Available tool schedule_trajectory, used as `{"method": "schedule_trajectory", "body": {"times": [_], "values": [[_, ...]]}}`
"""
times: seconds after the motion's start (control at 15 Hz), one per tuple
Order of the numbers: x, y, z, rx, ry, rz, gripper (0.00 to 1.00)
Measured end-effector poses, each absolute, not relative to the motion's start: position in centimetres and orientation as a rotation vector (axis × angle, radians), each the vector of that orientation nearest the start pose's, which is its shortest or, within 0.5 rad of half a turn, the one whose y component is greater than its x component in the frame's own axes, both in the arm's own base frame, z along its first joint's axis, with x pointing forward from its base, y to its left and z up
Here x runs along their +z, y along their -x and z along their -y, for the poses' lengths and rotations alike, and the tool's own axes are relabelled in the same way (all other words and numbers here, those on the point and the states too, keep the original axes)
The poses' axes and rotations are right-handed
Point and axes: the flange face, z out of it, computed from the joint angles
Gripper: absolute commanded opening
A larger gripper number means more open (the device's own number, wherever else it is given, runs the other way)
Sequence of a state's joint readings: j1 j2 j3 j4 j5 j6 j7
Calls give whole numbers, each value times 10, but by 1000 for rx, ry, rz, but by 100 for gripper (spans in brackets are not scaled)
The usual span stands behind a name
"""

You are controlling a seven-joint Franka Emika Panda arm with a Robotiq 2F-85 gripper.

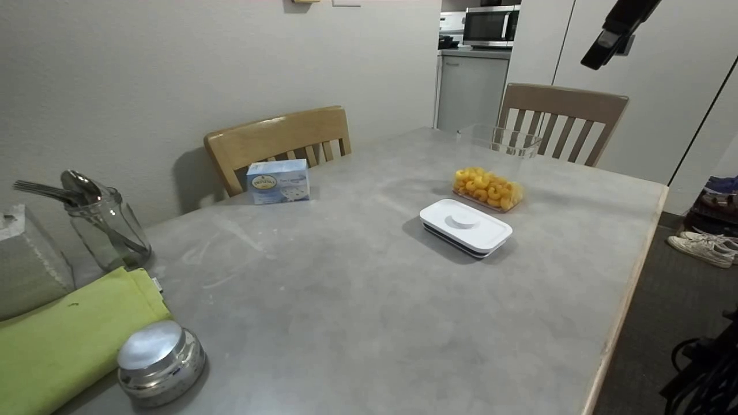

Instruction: Put the white lid on top of the food container

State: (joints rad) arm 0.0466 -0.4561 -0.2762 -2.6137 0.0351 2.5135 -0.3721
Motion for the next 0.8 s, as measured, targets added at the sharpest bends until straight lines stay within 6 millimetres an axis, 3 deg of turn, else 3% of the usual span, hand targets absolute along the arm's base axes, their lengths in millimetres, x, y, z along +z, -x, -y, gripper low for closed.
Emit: {"method": "schedule_trajectory", "body": {"times": [0.4,0.8], "values": [[405,-438,95,-479,3046,246,100],[368,-480,72,-418,2985,421,100]]}}
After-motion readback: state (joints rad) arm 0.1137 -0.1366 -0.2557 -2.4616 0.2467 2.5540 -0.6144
